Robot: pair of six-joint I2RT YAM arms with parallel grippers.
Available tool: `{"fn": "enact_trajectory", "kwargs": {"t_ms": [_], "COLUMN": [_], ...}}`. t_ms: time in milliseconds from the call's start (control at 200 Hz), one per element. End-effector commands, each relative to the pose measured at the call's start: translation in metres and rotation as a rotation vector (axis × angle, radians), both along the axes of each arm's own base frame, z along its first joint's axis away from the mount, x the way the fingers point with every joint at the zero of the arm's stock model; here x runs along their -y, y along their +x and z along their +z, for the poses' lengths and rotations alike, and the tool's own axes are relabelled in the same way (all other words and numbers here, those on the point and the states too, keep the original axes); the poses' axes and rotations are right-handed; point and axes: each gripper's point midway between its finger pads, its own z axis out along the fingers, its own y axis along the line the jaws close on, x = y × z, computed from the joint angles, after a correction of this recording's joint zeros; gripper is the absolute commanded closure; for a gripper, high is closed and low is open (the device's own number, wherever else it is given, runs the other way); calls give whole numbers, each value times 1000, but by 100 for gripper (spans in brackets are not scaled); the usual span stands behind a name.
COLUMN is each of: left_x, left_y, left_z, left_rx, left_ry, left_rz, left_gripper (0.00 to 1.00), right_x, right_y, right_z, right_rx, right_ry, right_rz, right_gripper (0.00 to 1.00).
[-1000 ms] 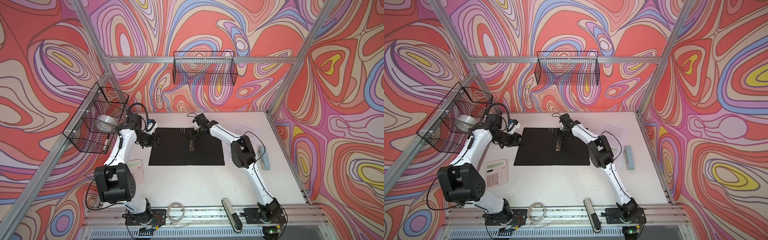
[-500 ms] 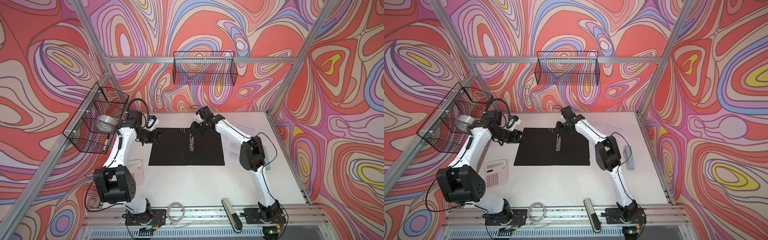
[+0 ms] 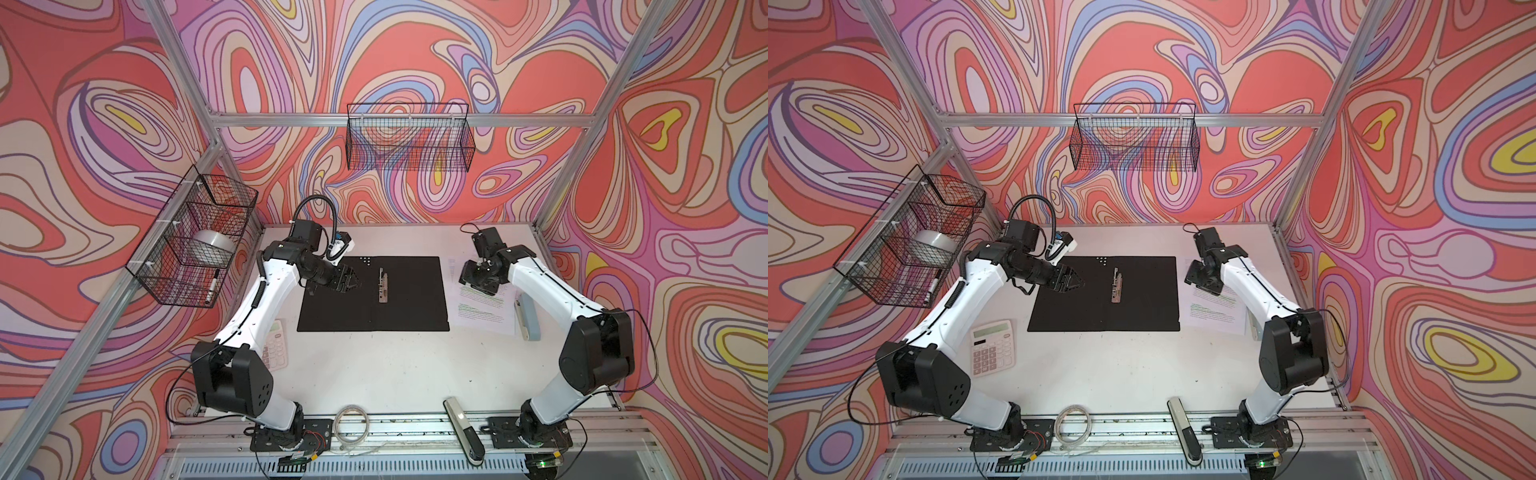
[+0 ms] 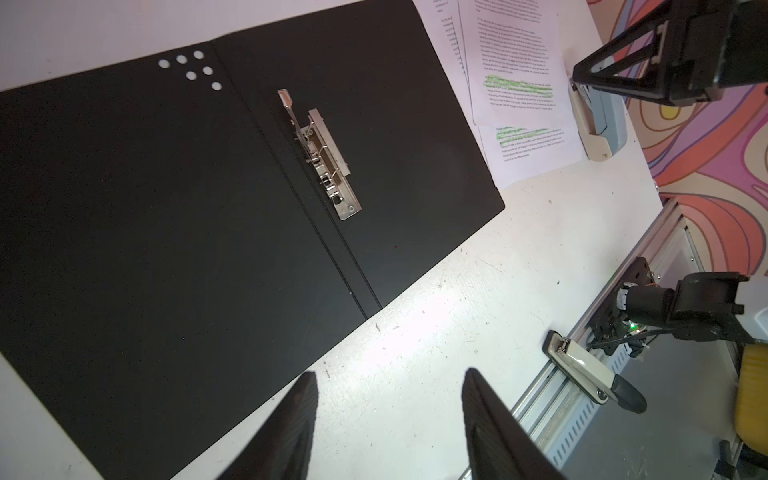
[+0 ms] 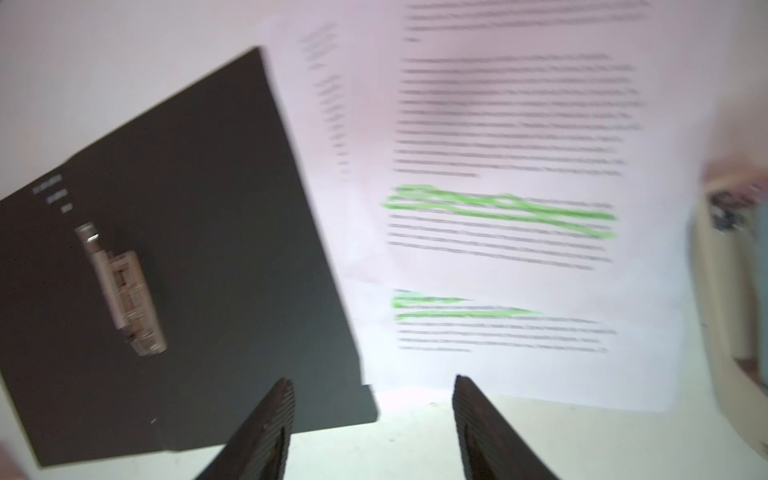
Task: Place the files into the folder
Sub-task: 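Lower the right gripper onto the edge of the highlighted paper stack beside the stapler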
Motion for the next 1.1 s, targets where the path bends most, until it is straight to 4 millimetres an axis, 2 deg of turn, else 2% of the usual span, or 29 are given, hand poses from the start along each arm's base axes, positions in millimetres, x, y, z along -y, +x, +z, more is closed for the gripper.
{"fn": "enact_trajectory", "kwargs": {"t_ms": [0, 130, 190, 441, 596, 616, 691, 876, 1097], "left_x": [12, 22, 25, 23, 21, 20, 19, 16, 13], "left_y": [0, -5, -8, -11, -12, -12, -13, -16, -17], "left_z": [-11, -17, -20, -25, -32, -33, -34, -36, -42], "left_rx": [-11, -25, -28, -22, -29, -30, -28, -15, -19], "left_ry": [10, 7, 10, 43, 63, 64, 72, 85, 107], "left_rz": [-17, -35, -45, -63, -67, -68, -67, -66, -69], "left_gripper": [43, 43, 43, 43, 43, 43, 43, 43, 43], "right_x": [28, 35, 48, 81, 83, 83, 84, 85, 72], "right_y": [-10, -15, -19, -29, -21, -21, -17, -9, -3], "right_z": [-6, -23, -30, -50, -60, -70, -78, -89, -103], "right_rx": [-9, -75, -100, -178, -179, -203, -207, -207, -204], "right_ry": [-3, -24, -99, -282, -301, -307, -312, -326, -254], "right_rz": [-92, -90, -104, -154, -160, -158, -167, -172, -137], "right_gripper": [35, 35, 35, 35, 34, 34, 33, 32, 32]}}
